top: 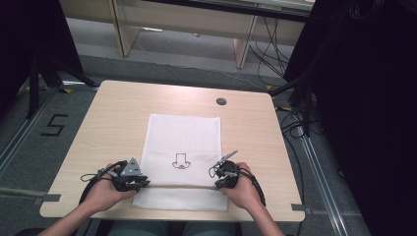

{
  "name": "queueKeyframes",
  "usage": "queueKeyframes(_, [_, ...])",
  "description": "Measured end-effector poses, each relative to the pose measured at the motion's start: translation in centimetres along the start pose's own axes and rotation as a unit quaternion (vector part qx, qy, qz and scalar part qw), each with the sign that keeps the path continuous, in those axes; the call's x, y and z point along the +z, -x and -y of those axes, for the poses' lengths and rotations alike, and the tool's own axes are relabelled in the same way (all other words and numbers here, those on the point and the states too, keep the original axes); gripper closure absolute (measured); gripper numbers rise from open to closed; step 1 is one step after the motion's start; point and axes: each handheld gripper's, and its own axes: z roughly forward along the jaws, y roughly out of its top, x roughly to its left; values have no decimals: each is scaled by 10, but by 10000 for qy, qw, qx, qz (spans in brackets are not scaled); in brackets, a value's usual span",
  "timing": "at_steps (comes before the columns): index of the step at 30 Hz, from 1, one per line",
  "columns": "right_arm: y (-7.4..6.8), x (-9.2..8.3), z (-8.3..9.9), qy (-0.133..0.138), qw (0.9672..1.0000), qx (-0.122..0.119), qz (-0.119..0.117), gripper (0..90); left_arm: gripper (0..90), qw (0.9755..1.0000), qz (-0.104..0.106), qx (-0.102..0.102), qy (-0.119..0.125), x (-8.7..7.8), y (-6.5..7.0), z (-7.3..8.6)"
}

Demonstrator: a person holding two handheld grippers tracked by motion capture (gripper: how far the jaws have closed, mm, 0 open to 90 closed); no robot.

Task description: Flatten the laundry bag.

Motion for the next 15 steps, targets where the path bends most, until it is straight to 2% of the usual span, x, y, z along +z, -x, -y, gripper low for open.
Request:
queueKeyframes(1, [-1,2,1,-28,10000,37,-25,900,775,10000,-1,-67,-18,1,0,1])
queueKeyframes(8, [-6,5,0,-5,10000,-23,50,900,776,9996,98,-69,-274,-2,2,2])
queueKeyframes(11, [-10,6,1,17,10000,-39,32,900,776,9994,33,105,-332,-4,2,3])
queueKeyframes(12, [-13,6,1,-6,10000,-39,23,900,776,9994,2,107,-334,-5,2,4])
queueKeyframes(13, [-16,5,1,-85,9999,72,15,900,776,9991,3,104,-401,-6,2,4])
queueKeyframes(15, [-17,6,1,-15,10000,-89,-36,900,776,9989,53,37,-466,-7,1,4])
